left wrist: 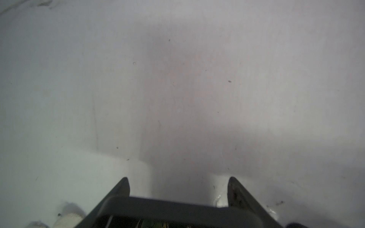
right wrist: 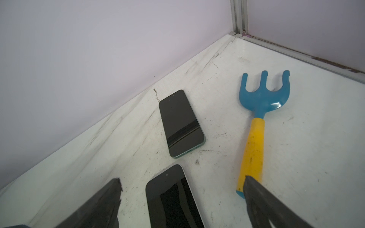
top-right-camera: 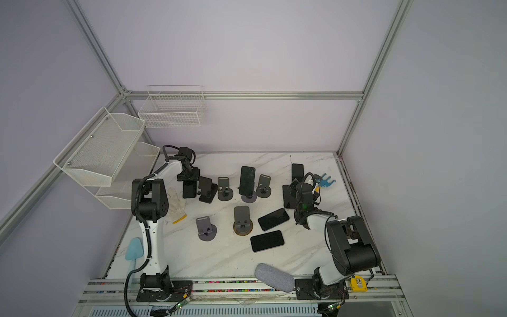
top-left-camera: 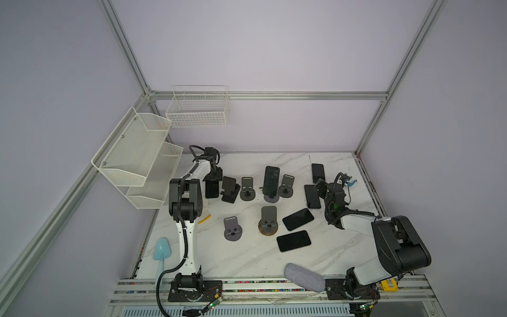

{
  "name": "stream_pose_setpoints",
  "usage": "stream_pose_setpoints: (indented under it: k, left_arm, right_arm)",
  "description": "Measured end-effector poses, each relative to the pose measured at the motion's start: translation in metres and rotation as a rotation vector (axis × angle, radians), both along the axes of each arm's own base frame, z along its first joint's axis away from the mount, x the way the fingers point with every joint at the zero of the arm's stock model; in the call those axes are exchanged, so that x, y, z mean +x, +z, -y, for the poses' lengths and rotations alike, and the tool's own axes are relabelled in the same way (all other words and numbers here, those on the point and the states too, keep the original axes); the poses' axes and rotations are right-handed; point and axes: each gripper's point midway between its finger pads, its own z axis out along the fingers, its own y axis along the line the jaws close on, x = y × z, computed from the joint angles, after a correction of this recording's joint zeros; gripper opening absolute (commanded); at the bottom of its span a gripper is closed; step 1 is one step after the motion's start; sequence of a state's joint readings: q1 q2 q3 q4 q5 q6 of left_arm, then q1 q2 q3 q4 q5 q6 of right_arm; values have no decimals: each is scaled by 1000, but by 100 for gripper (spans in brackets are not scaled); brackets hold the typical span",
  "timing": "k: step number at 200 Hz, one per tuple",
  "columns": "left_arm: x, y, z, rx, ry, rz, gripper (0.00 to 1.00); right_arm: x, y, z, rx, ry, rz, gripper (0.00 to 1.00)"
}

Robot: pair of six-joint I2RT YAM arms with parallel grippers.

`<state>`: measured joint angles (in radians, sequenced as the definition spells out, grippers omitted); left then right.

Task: Remove the phone from the phone stand
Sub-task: Place the phone at the top-left of the table.

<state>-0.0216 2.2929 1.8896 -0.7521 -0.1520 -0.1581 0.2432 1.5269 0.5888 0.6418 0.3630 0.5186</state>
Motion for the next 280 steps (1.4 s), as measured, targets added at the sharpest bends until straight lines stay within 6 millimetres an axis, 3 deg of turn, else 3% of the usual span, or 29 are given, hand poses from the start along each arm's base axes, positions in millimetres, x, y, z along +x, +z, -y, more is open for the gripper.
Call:
stream_pose_setpoints:
  k: [104, 188, 248, 280]
  left_arm:
    - [1, 7, 6, -40, 1, 5, 56]
    - [32, 55, 13, -87, 1, 136, 56]
    - [33, 52, 17, -103, -17, 135, 56]
    - [36, 38, 22, -128, -29, 124, 56]
  right_arm:
    - [-1, -4, 1, -5, -6, -14, 97]
    - [-1, -9, 2, -9, -9, -26, 97]
    - [0, -17, 2, -12, -11, -47, 97]
    - [0, -19, 1, -11, -9, -51, 97]
